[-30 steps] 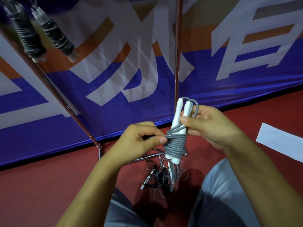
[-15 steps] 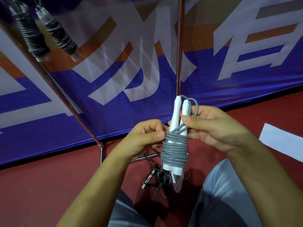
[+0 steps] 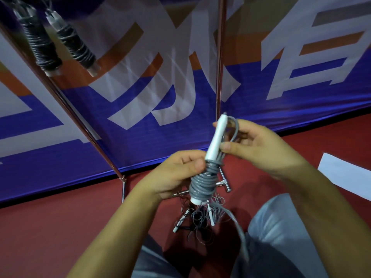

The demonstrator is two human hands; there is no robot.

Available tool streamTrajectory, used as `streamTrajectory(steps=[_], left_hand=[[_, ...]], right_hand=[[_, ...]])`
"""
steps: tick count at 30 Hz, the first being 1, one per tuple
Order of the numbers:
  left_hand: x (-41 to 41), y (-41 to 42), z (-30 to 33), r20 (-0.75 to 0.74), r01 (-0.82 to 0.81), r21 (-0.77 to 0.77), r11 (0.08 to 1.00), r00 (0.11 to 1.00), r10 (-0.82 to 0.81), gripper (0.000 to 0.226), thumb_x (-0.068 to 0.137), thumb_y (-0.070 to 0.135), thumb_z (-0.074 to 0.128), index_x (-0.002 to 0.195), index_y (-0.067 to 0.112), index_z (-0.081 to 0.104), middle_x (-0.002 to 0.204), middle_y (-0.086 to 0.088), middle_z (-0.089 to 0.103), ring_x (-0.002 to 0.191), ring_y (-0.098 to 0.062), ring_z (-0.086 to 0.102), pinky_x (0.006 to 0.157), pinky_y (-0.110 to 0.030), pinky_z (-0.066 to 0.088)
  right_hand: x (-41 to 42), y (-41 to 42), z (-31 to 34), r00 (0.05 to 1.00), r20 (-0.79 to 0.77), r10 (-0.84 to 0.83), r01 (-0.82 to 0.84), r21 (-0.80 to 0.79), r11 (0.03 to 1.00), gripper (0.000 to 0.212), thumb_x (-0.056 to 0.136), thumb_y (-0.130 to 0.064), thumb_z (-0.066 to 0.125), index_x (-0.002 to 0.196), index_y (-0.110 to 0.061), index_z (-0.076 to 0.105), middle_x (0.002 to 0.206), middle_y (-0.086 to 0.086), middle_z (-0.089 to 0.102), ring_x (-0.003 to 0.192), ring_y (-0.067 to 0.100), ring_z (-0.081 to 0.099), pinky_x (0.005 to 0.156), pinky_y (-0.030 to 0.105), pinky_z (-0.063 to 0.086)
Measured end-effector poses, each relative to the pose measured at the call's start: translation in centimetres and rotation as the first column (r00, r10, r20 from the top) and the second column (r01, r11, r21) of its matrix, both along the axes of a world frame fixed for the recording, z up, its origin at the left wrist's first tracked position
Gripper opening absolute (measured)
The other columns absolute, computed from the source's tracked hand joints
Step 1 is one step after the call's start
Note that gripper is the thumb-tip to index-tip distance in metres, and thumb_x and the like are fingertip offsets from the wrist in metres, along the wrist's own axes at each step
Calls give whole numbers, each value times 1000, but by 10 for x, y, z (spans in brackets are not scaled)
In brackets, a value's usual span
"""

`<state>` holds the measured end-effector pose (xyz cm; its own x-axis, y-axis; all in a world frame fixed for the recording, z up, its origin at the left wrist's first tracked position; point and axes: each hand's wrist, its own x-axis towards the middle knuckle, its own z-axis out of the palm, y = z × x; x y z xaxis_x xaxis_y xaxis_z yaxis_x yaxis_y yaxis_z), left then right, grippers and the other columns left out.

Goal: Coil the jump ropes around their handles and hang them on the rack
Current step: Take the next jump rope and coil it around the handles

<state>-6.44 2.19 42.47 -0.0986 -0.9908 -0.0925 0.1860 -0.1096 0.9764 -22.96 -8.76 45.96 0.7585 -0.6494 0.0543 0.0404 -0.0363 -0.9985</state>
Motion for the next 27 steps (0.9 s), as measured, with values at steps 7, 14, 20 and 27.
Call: streamTrajectory(steps=[7,14,20,27], left_hand=[[-2,10,40,871,-3,-130,992,478,115,56,54,70,72,92,31,63,81,13,58,71,-4,53,65,-30,47],[-10,10,46,914,-23,-191,981,360,186,48,56,54,81,71,26,45,64,10,45,61,-7,41,52,-22,31],[-15,5,37,902,-48,-135,990,407,143,48,54,54,82,66,30,42,61,11,46,57,-5,41,51,-20,32],[-7,9,33,625,-14,-9,1000,780,16,42,54,34,86,75,10,57,56,16,54,51,1,45,52,-14,37]], right_hand=[[-19,-9,4,981,-150,126,-134,-39,990,49,87,15,51,115,-24,59,89,-3,73,78,7,69,64,18,54],[-34,-14,19,929,16,369,-363,225,904,51,76,-20,68,126,-19,56,121,8,66,112,23,63,79,37,57],[-7,7,-6,993,-112,41,-61,-184,981,48,69,-22,74,113,-33,59,103,0,71,98,19,67,87,41,55],[-14,4,5,984,-21,176,-175,18,984,39,78,8,65,110,-13,60,81,1,71,73,8,67,58,18,51]])
